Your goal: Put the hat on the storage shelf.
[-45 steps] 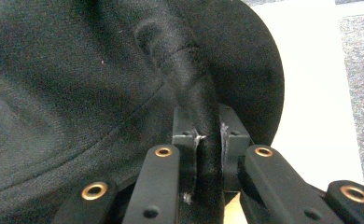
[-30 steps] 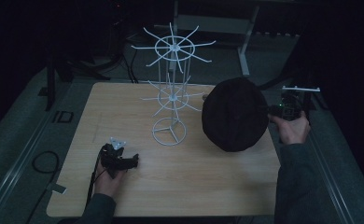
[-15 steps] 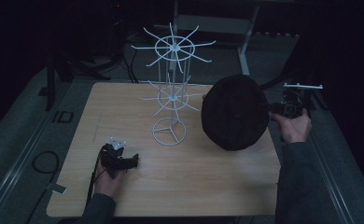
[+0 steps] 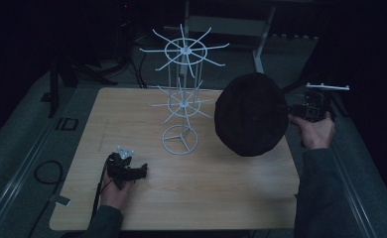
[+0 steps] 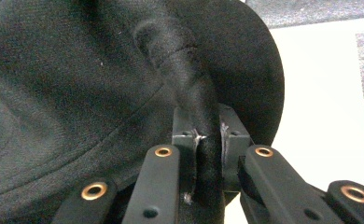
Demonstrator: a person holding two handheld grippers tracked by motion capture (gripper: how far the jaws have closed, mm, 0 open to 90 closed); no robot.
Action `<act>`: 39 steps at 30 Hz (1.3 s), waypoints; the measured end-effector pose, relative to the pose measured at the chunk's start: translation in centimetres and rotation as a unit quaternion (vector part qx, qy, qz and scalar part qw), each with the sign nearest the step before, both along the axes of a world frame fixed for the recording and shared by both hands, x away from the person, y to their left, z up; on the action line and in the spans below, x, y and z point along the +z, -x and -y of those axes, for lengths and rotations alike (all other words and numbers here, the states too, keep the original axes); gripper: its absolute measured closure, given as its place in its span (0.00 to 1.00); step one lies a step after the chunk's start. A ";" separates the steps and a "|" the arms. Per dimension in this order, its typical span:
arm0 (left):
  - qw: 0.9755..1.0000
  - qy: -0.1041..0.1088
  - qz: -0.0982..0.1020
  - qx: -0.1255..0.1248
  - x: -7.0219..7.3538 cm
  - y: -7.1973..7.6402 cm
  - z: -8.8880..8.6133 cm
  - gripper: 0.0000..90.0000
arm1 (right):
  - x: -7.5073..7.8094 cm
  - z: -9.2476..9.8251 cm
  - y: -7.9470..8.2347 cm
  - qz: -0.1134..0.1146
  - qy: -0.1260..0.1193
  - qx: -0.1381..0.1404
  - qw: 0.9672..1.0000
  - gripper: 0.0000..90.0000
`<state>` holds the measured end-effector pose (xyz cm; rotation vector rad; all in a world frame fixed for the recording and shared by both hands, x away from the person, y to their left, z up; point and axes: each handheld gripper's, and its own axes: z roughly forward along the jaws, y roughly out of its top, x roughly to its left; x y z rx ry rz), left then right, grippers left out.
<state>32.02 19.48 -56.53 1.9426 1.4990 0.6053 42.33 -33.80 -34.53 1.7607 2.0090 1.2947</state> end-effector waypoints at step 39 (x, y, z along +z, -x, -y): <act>1.000 0.001 -0.001 -0.001 0.0 0.0 0.1 0.10 | 1.7 -1.3 -0.4 0.067 -0.071 -0.025 0.995 0.89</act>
